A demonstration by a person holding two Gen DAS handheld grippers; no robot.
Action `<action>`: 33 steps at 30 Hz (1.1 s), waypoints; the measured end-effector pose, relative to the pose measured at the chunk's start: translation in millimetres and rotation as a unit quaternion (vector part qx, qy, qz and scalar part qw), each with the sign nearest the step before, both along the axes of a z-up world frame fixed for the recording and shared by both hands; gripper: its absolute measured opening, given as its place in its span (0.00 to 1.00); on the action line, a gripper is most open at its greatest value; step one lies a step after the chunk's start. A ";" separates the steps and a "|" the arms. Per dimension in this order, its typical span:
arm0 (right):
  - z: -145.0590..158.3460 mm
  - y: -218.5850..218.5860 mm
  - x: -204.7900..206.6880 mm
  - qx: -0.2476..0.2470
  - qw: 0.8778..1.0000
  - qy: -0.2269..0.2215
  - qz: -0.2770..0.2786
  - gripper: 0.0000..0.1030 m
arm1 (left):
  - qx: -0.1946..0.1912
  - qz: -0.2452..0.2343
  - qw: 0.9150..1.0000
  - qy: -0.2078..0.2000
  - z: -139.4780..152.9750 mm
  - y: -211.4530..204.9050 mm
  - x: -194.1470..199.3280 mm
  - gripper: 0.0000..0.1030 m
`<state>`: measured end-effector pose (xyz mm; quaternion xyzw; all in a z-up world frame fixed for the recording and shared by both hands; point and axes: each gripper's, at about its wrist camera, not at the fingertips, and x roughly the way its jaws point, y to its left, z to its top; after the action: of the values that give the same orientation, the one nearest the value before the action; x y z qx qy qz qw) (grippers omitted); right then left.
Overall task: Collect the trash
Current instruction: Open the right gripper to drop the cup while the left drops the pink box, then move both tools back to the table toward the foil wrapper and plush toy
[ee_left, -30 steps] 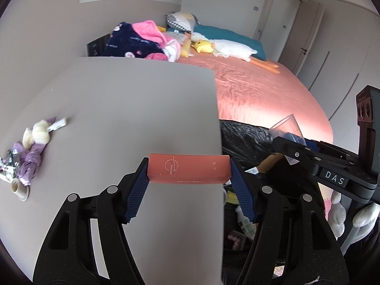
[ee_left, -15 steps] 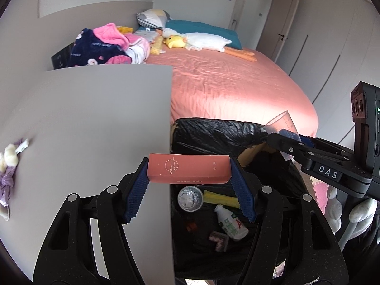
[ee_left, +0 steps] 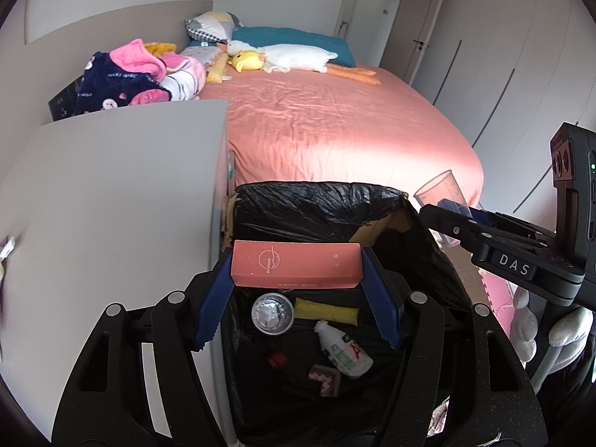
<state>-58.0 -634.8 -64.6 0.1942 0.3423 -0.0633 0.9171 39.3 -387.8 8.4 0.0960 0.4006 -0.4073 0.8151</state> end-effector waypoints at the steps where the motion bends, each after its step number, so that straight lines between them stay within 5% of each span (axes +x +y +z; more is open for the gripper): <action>1: -0.7 -1.3 -0.3 0.001 1.000 0.001 -0.002 0.38 | 0.001 -0.003 1.000 0.000 -0.6 -1.6 0.2 0.63; 7: -2.5 -8.9 -0.1 0.002 1.000 0.004 -0.015 0.38 | 0.003 -0.014 1.000 0.008 -6.2 -7.3 -0.3 0.63; 8: -1.6 -10.6 -0.6 0.003 1.000 0.000 -0.019 0.39 | 0.002 -0.019 1.000 0.012 -7.1 -7.8 -0.3 0.68; 9: -0.7 -12.0 -0.8 0.005 1.000 -0.001 -0.025 0.43 | 0.005 -0.022 1.000 0.017 -8.1 -8.4 0.5 0.87; 10: 0.0 -14.0 -1.4 0.007 0.999 -0.004 -0.032 0.56 | 0.008 -0.021 1.000 0.018 -8.4 -8.6 1.6 0.95; 11: 1.0 -15.8 -2.6 0.007 0.999 -0.008 -0.042 0.64 | 0.008 -0.018 1.000 0.013 -7.8 -8.2 1.4 0.95; 17: 2.4 -20.5 -5.4 0.007 0.998 -0.009 -0.057 0.71 | 0.004 0.001 1.000 0.018 -8.0 -0.9 7.4 0.95; 33: 5.0 -6.8 3.0 -0.001 0.999 -0.003 -0.036 0.71 | -0.003 0.010 1.000 0.012 -5.7 13.4 9.3 0.95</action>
<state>-55.0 -641.6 -59.6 0.2052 0.3323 -0.0960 0.9156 48.6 -374.4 2.6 0.0841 0.4098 -0.4012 0.8149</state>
